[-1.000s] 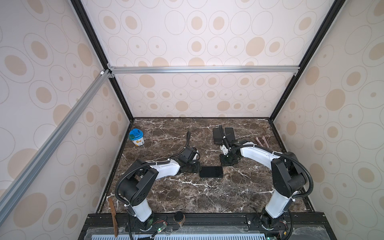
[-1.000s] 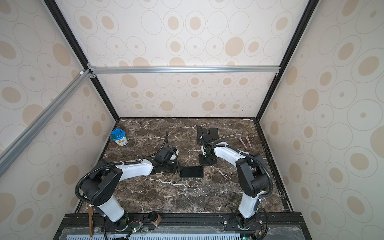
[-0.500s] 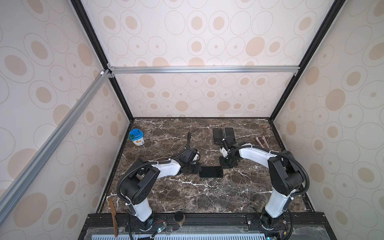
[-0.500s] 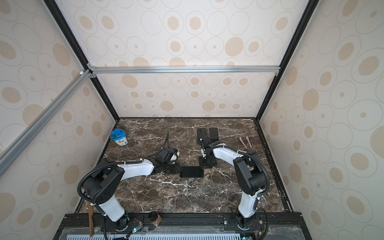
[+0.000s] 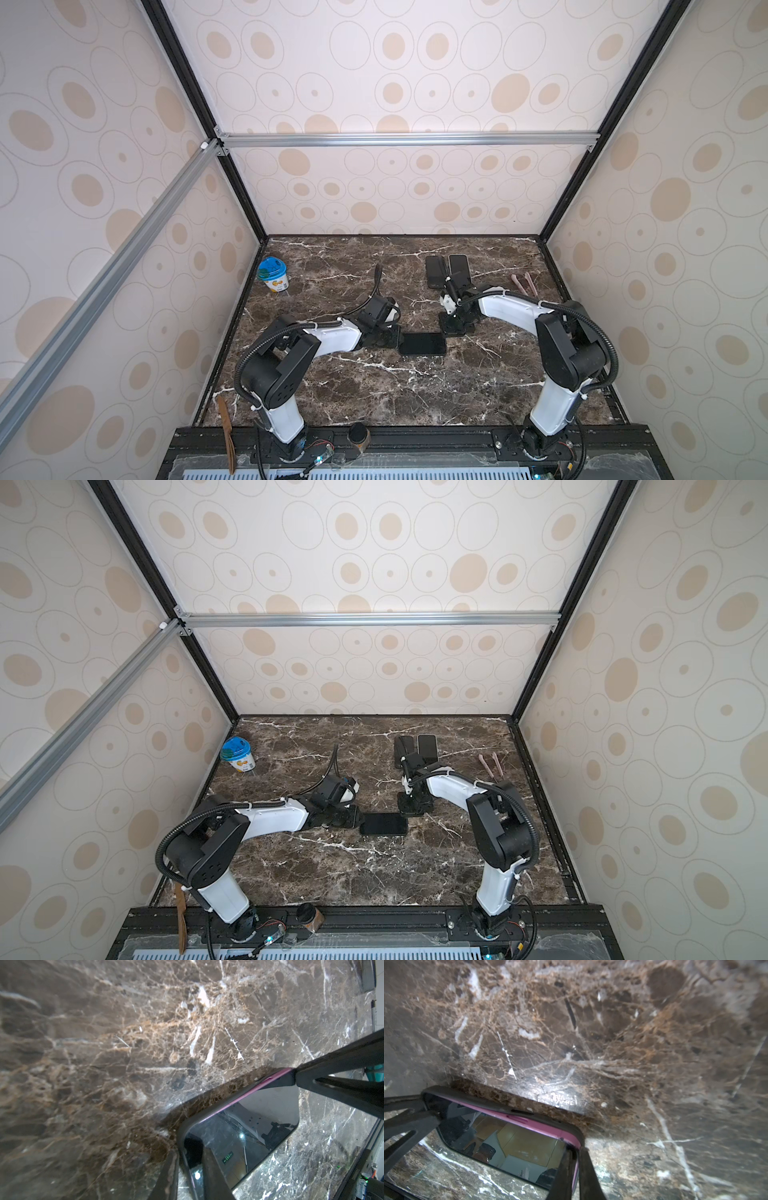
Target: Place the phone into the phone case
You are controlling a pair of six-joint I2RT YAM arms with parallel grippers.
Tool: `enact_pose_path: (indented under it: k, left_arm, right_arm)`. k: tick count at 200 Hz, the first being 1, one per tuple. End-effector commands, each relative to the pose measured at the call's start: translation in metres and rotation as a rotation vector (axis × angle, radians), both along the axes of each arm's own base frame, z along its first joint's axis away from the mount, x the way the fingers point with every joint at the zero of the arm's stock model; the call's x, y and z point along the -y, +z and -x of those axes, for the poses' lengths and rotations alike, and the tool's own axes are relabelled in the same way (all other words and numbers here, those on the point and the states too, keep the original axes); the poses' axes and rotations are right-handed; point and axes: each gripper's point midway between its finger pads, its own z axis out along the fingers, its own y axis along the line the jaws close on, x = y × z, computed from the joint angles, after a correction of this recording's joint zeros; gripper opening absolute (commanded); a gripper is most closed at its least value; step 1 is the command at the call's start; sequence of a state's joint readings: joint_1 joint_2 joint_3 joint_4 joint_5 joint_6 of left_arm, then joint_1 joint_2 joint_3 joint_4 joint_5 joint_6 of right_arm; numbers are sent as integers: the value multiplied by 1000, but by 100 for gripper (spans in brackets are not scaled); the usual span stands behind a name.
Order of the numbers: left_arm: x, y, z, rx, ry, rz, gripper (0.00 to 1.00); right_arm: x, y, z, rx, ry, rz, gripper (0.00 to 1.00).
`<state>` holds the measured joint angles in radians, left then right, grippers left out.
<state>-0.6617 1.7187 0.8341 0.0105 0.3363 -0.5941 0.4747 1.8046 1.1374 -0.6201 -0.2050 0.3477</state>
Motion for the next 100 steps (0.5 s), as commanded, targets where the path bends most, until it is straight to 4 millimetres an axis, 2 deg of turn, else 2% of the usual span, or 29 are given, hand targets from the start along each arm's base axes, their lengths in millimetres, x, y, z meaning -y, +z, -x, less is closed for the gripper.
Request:
enact_pose_path:
  k: [1, 41, 100]
  left_arm:
    - [-3, -7, 2, -15, 1, -10, 21]
    - [-3, -7, 3, -16, 1, -9, 21]
    - [-3, -8, 3, -17, 2, -9, 21]
  right_arm:
    - [13, -47, 30, -132, 5, 74, 10]
    - [19, -64, 45, -184, 19, 126, 10]
    - [18, -84, 54, -218, 32, 205, 10]
